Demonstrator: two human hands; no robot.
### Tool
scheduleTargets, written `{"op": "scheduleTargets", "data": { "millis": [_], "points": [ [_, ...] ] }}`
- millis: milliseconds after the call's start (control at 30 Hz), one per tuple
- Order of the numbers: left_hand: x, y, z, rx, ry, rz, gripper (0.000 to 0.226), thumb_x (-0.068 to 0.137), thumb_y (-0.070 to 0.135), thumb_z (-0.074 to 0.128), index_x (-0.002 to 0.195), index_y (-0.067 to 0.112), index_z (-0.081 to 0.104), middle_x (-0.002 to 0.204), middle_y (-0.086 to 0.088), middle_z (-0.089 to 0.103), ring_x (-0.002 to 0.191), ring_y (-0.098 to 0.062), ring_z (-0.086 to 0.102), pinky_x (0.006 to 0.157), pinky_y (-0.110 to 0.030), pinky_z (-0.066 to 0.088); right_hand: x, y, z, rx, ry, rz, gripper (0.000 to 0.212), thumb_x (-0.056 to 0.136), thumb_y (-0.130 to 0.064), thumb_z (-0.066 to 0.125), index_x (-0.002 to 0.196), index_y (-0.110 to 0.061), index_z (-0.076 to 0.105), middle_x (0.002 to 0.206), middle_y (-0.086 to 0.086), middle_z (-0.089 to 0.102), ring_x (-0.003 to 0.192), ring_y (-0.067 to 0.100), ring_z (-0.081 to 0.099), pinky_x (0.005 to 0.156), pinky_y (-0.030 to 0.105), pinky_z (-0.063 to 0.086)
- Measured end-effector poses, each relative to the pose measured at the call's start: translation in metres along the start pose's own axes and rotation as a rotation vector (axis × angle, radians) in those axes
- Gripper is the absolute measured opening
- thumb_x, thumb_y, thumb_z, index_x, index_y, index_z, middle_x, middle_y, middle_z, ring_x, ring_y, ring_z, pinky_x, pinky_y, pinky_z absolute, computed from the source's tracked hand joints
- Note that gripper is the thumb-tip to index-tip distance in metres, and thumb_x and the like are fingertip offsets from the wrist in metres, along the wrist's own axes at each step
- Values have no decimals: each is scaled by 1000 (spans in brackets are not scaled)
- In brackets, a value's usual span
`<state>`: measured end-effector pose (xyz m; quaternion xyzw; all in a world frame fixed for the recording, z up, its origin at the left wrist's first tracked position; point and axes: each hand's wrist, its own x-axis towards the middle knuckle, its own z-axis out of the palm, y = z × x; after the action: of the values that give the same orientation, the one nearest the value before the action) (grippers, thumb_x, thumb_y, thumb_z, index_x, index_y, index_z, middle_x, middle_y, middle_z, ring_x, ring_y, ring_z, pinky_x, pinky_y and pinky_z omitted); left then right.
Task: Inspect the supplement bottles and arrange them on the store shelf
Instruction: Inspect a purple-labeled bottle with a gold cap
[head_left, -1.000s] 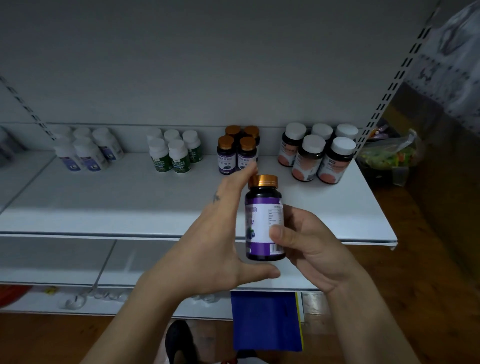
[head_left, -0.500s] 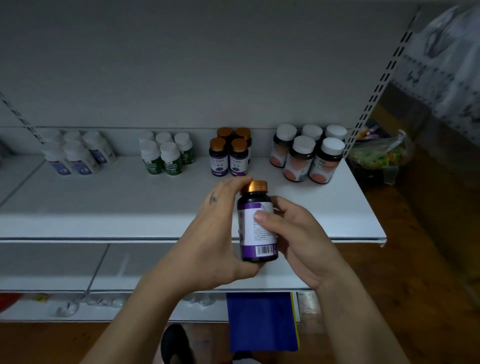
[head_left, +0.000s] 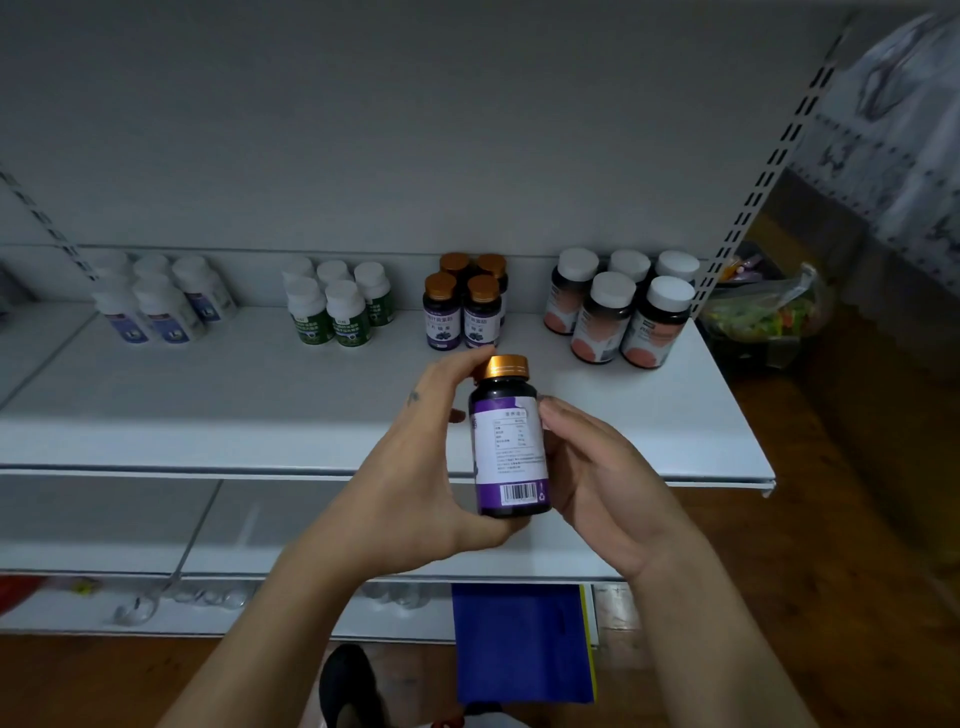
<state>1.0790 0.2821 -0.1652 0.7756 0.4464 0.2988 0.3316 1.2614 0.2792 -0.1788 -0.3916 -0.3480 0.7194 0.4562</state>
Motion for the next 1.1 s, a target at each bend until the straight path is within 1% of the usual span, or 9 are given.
{"op": "scheduleTargets", "data": {
  "millis": [133,233,300,400,567,700,800,933,1100],
  "points": [
    [-1,-3,1,-38,-3,10,116,53,42,89,145,47,18,146,28,30,129,5,40,101,-14,39,-2,3,-8,8,-77,43,43,87,-27,59,126,-9,64,129,28,58,121,46,52,106,60,37],
    [0,-5,3,-73,-21,10,122,53,42,92,147,47,15,151,23,29,136,0,36,108,-30,41,-1,3,-10,-29,-73,11,41,84,-22,61,123,-11,65,117,18,68,109,30,63,96,47,47],
    [2,-5,3,-72,-40,13,123,53,48,90,147,48,11,152,24,28,138,-1,33,112,-34,38,-1,4,-11,-31,-56,-17,41,82,-21,62,123,-12,64,113,13,70,104,25,64,95,47,46],
    [3,-3,1,-79,-58,17,116,58,61,81,147,53,8,149,30,30,137,5,32,113,-28,33,-2,5,-10,-25,-27,-58,41,81,-18,66,121,-13,64,112,16,70,101,27,65,93,47,47],
    [7,3,2,-115,3,10,73,81,67,51,145,55,19,132,39,48,126,10,44,100,-11,37,-2,3,-13,-37,-11,-104,49,80,-13,70,128,-11,59,120,23,65,108,35,62,91,44,49],
    [13,4,6,-155,101,-13,45,91,52,49,135,46,40,119,20,65,114,-3,58,87,-19,47,-2,2,-15,-57,0,-107,53,77,-11,72,128,-15,59,118,23,66,113,36,62,98,45,48],
    [14,1,6,-189,102,-38,43,92,39,51,134,44,43,113,14,68,105,-7,62,80,-18,48,-1,2,-15,-59,-2,-102,52,78,-12,71,129,-13,58,121,25,64,114,40,60,99,49,46],
    [13,-4,4,-205,89,-79,47,91,37,52,134,50,42,109,13,69,102,-8,63,82,-22,50,-1,5,-17,-34,-17,-64,48,82,-16,66,129,-10,59,124,25,63,120,44,55,102,53,44],
    [11,-7,2,-210,60,-102,51,89,38,52,137,52,40,110,17,67,106,-6,61,84,-21,50,0,4,-15,-16,-38,-57,44,84,-18,63,127,-9,61,123,19,66,111,33,62,96,46,48]
  ]
}}
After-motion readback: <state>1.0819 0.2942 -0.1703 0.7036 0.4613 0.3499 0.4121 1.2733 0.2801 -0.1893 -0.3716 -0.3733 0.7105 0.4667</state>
